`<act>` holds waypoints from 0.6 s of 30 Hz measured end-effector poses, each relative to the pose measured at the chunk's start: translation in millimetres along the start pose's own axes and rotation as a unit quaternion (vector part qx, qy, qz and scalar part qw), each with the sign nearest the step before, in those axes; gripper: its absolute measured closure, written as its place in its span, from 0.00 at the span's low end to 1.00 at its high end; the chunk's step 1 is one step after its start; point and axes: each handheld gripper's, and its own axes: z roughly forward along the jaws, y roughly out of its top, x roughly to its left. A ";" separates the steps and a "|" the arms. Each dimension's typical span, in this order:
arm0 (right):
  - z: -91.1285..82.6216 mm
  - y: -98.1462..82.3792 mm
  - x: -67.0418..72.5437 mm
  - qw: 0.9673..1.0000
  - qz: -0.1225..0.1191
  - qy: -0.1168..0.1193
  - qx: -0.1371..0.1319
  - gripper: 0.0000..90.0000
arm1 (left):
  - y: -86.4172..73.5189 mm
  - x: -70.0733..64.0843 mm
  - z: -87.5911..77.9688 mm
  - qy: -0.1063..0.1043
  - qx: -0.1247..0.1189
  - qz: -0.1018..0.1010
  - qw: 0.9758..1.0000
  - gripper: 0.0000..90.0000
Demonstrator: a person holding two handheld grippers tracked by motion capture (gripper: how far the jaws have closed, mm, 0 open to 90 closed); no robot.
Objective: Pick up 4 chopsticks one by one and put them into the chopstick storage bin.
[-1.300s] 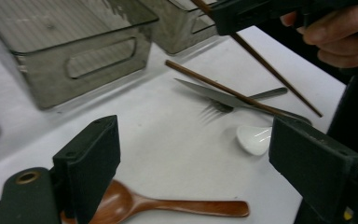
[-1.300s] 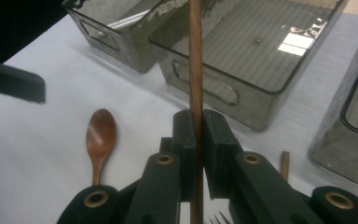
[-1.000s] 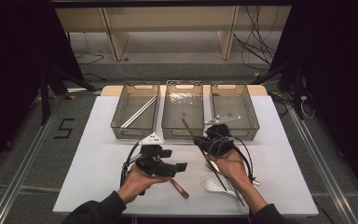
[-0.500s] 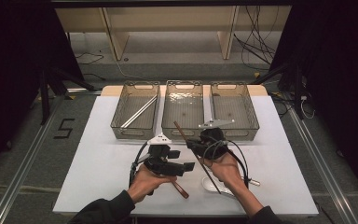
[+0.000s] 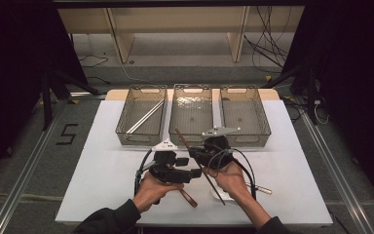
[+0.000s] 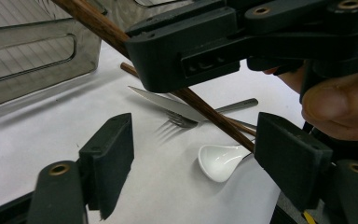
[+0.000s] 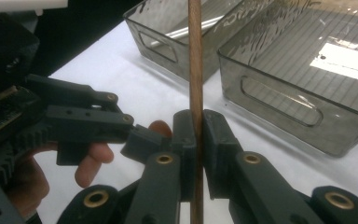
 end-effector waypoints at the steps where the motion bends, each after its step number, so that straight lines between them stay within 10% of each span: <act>1: -0.3 0.1 0.5 1.000 0.000 0.000 -0.002 0.94 | -0.2 0.1 0.3 0.000 0.000 0.000 1.000 0.34; 18: 0.1 -1.0 7.3 1.000 0.002 0.009 -0.012 0.94 | -0.5 1.3 2.1 -0.015 -0.012 -0.013 1.000 0.52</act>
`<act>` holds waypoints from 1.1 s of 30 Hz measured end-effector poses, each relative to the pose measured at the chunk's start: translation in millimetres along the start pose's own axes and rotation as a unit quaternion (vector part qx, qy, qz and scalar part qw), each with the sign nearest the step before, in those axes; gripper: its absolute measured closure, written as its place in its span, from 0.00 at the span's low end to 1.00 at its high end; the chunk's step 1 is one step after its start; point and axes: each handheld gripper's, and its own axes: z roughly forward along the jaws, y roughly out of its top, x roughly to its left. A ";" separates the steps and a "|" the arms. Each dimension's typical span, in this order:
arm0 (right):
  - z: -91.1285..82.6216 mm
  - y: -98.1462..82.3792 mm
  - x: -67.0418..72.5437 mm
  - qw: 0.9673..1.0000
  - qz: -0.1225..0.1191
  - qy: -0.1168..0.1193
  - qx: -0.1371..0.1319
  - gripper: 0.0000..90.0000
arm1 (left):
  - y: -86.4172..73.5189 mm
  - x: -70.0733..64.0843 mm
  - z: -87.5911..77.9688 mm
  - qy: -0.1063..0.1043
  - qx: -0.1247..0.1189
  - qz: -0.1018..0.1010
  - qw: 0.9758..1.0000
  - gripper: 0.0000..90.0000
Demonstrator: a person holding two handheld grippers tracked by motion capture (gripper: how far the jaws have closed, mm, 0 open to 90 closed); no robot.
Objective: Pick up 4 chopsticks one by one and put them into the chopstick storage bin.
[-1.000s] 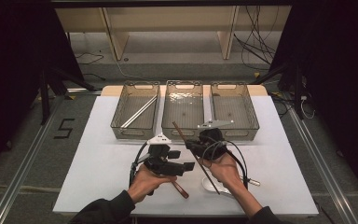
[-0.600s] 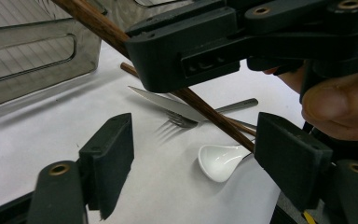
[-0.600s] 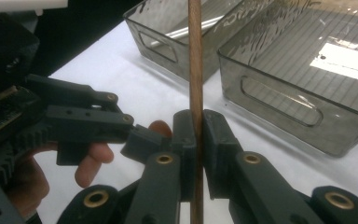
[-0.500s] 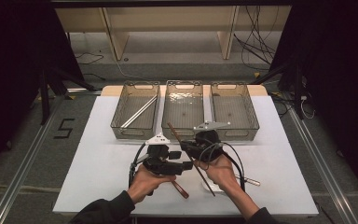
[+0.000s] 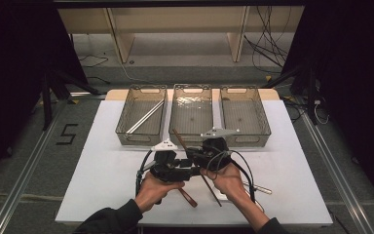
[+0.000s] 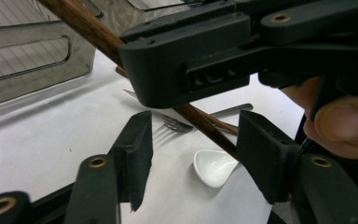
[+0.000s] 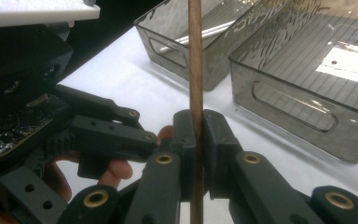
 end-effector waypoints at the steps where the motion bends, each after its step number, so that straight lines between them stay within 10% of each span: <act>1: 0.0 0.0 0.5 1.000 0.000 0.001 0.000 0.94 | 0.0 0.4 0.0 -0.001 -0.001 0.001 1.000 0.53; 18: -0.5 -0.7 2.1 1.000 0.001 0.002 -0.005 0.94 | -1.0 1.5 2.8 -0.017 0.005 -0.011 1.000 0.76; 33: -4.2 -0.2 1.4 1.000 0.006 0.006 -0.018 0.93 | -0.5 18.9 -0.4 -0.032 0.010 -0.091 0.995 0.94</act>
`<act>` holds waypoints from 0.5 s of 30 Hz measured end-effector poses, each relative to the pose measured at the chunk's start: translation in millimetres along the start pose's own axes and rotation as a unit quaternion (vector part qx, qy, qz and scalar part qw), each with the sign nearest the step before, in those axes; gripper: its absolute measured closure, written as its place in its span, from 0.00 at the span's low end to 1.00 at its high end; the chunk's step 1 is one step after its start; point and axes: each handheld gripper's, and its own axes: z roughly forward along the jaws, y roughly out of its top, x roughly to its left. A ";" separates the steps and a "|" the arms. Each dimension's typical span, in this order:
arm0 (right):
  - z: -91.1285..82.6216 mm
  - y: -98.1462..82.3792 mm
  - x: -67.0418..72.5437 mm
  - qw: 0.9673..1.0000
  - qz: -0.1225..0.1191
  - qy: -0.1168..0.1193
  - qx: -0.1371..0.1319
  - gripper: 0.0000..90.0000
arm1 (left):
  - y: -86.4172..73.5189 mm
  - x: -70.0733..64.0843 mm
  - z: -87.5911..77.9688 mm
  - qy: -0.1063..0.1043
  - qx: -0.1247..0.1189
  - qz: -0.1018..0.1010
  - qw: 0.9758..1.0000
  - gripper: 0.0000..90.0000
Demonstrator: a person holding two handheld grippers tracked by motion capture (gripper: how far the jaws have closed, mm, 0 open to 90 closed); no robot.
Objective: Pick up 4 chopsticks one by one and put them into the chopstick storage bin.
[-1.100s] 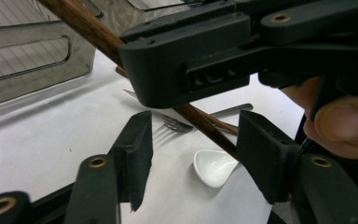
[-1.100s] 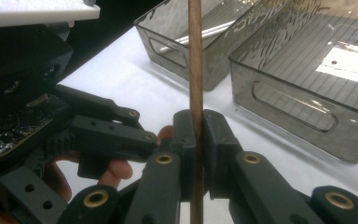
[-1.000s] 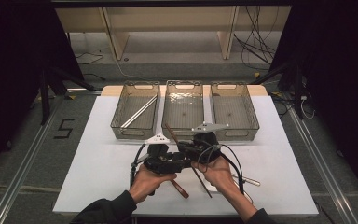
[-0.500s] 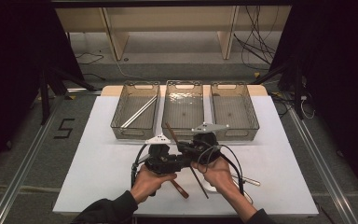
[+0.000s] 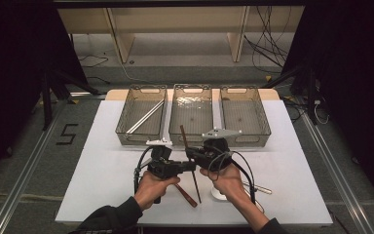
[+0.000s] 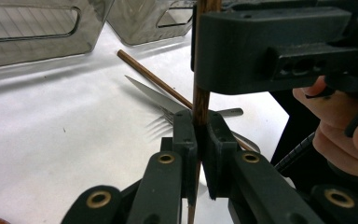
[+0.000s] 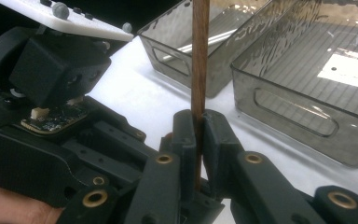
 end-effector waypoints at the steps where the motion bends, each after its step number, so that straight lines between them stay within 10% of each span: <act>1: -0.9 0.3 0.0 1.000 0.001 0.002 -0.002 0.92 | 0.7 0.0 -0.8 -0.001 -0.001 -0.002 1.000 0.94; 15: -28.6 -1.8 -25.6 1.000 0.015 0.002 -0.015 0.56 | 20.2 14.6 -30.9 0.009 -0.020 -0.008 1.000 0.94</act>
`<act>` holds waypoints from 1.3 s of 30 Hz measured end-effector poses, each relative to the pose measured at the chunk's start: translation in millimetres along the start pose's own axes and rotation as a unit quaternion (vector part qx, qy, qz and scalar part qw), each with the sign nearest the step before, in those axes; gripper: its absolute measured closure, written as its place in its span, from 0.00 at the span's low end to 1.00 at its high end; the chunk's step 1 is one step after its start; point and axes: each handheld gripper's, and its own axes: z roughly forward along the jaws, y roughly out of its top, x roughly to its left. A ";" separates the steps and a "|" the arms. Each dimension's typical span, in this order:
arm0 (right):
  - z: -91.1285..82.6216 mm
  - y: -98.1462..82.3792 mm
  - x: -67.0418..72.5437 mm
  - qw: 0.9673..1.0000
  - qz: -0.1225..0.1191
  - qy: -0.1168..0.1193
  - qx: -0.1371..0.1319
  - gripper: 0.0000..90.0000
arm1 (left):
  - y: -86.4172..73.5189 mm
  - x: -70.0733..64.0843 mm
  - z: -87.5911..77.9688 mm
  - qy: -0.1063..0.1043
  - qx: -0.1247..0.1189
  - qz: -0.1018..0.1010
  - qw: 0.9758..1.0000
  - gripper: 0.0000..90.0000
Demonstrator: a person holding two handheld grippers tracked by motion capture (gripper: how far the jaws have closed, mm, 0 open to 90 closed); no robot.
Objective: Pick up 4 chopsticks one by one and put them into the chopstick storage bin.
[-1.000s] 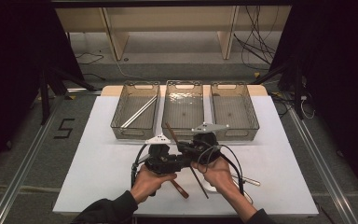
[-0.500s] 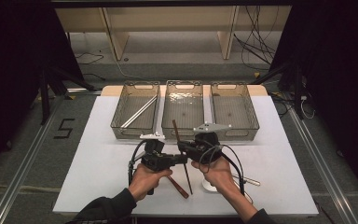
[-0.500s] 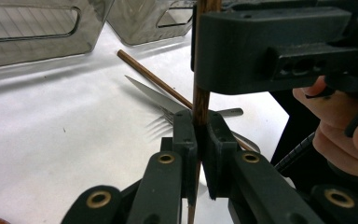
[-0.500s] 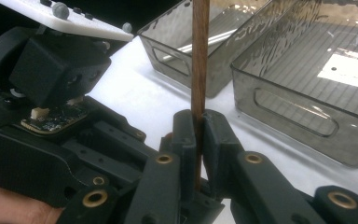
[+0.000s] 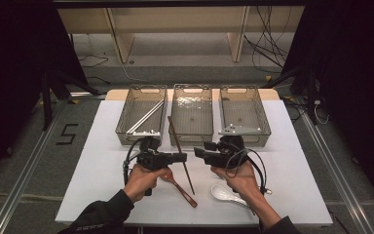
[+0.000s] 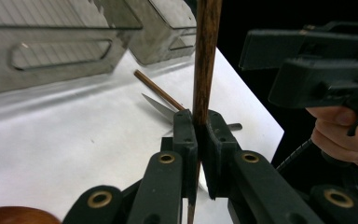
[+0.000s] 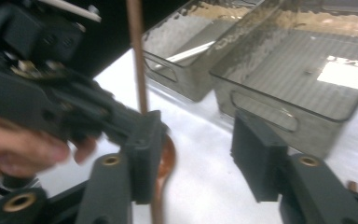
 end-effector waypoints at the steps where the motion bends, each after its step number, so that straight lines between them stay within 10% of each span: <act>1: -1.4 -1.1 -2.1 1.000 0.000 -0.002 0.000 0.55 | 2.0 0.7 -2.7 0.002 -0.002 0.002 1.000 0.94; 17: -31.3 -26.5 -29.2 0.999 0.007 -0.039 -0.010 0.43 | 41.4 21.7 -55.3 0.055 -0.049 0.026 0.997 0.94; 39: -52.5 -46.0 -37.1 0.999 0.015 -0.042 -0.007 0.39 | 119.7 61.2 -98.2 0.165 -0.069 0.042 0.983 0.94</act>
